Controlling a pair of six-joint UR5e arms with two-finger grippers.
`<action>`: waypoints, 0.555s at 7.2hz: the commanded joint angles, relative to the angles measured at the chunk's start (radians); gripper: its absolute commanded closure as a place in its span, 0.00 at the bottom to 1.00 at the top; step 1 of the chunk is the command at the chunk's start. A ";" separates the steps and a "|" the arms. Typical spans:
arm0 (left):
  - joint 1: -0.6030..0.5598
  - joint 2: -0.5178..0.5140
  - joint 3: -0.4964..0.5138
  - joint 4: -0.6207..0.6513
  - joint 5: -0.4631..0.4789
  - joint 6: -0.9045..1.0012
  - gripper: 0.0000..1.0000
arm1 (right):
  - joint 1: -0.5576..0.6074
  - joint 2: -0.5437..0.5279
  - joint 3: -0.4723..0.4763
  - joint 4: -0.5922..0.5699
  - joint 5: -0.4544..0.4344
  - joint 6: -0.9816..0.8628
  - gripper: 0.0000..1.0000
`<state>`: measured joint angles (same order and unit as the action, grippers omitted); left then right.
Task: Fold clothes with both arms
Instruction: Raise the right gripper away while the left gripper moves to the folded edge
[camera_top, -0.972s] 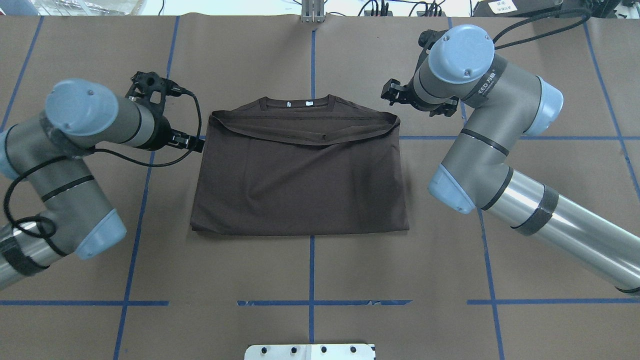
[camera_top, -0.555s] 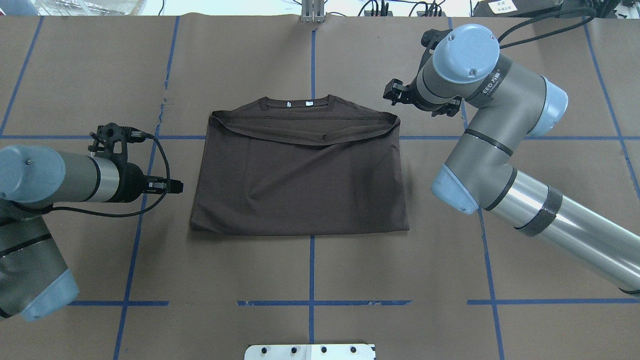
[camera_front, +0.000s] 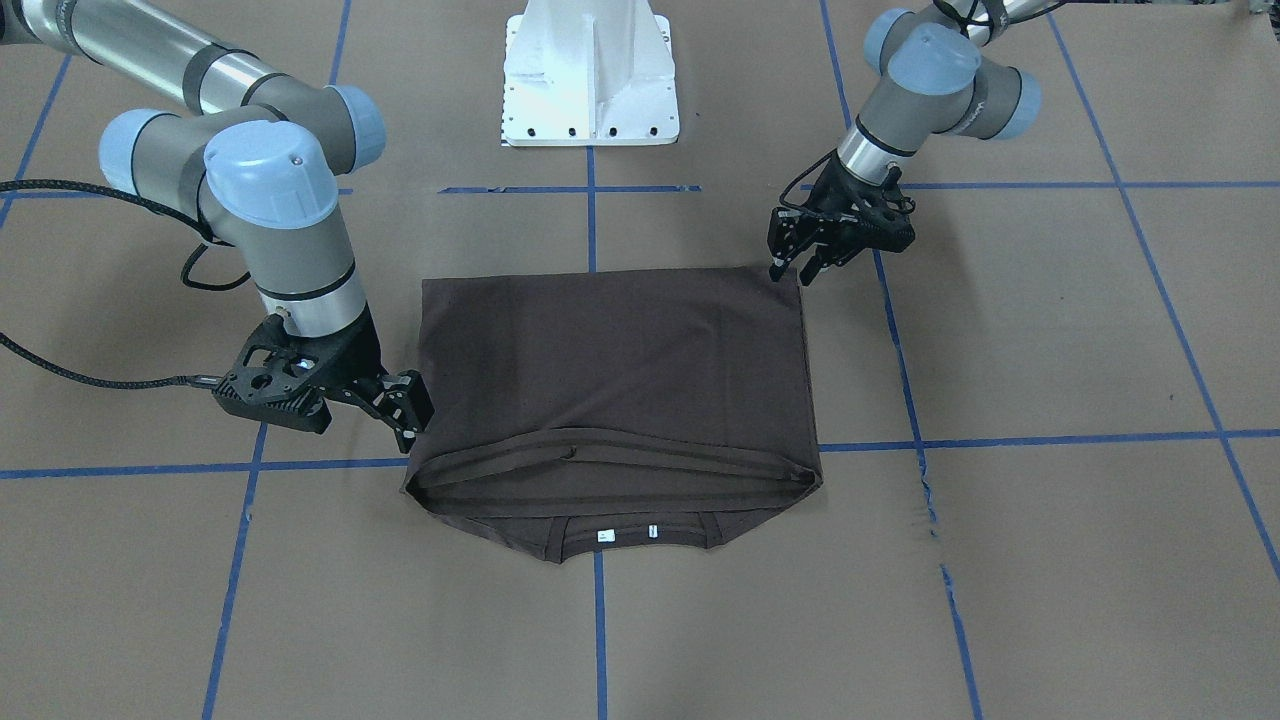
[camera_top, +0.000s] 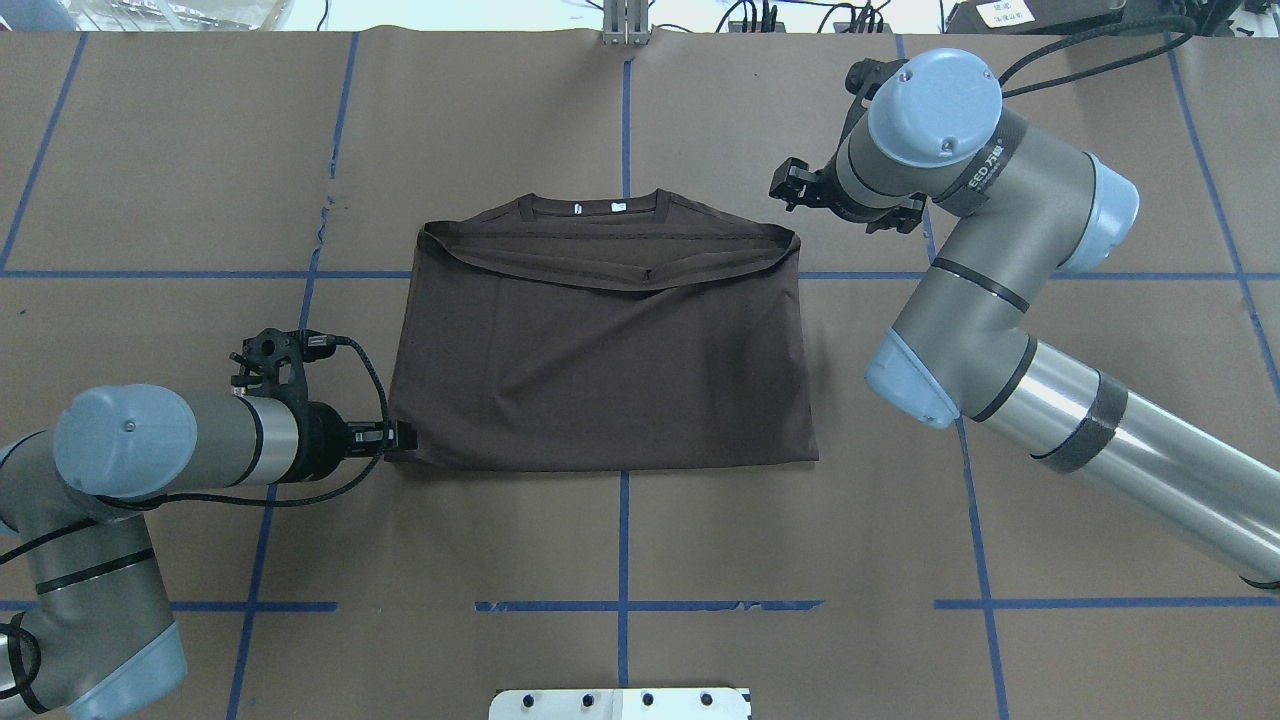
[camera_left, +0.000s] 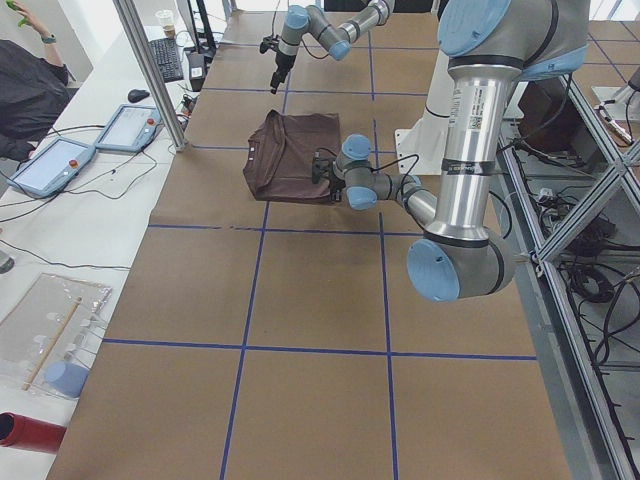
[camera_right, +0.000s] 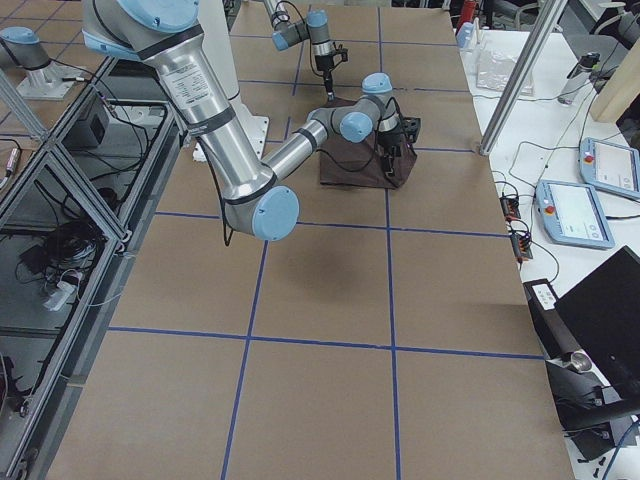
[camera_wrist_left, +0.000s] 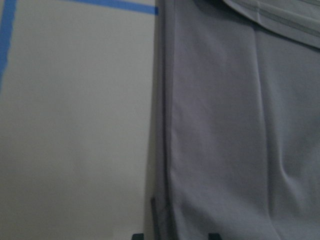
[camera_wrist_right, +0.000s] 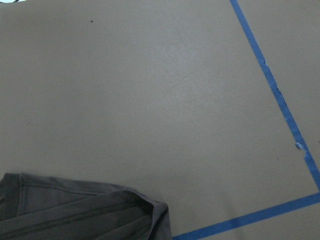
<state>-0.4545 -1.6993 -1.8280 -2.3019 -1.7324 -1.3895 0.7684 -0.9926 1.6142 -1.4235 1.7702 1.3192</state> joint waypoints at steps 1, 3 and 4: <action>0.028 -0.003 0.009 0.001 0.017 -0.011 0.50 | 0.000 -0.003 0.003 0.000 0.000 0.000 0.00; 0.028 -0.002 0.007 0.002 0.017 -0.013 0.99 | 0.000 -0.003 0.003 0.000 0.000 0.000 0.00; 0.028 0.003 0.007 0.002 0.019 -0.011 1.00 | 0.000 -0.003 0.003 0.000 0.000 0.000 0.00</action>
<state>-0.4273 -1.7001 -1.8209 -2.2999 -1.7151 -1.4015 0.7685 -0.9955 1.6167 -1.4235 1.7702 1.3192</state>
